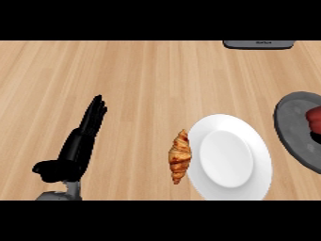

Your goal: Pick the bell pepper from the plate and place it in the pan

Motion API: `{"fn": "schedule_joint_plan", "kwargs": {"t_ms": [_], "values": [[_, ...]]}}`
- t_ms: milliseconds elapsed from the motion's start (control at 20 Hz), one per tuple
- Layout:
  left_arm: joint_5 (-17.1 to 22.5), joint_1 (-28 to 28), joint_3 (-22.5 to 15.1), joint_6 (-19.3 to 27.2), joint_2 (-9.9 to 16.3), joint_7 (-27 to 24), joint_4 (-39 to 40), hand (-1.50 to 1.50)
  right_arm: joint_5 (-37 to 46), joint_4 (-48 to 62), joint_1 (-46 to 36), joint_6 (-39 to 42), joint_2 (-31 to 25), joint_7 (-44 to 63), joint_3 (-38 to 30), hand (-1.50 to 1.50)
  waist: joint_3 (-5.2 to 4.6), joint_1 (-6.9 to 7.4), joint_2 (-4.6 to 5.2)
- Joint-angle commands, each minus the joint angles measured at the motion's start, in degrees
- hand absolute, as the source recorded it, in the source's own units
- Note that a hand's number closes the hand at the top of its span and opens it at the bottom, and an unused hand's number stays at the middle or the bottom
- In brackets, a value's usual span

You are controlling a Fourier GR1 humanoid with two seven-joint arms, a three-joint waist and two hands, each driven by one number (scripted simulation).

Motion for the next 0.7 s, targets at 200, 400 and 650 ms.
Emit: {"fn": "schedule_joint_plan", "kwargs": {"t_ms": [200, 400, 650], "values": [[-0.9, -1.9, 0.7, -0.2, -1.0, -2.8, 4.6, 0.0, -10.5, 31.2, -15.9, -5.3, -7.5, -18.1, -9.0, 1.5, 0.01, 0.24, 0.16], [-0.2, -0.9, 0.6, -1.1, 0.2, 0.3, -0.3, 0.0, -13.2, 46.0, -22.1, -6.5, -12.3, -28.1, -12.7, 1.5, 0.09, 0.96, 0.33], [-1.0, -2.1, -0.7, -1.1, -0.4, 0.4, 0.4, 0.0, -4.1, 53.2, -22.0, 9.8, -13.9, -12.6, -3.3, -1.5, 0.13, 2.78, 0.98]]}}
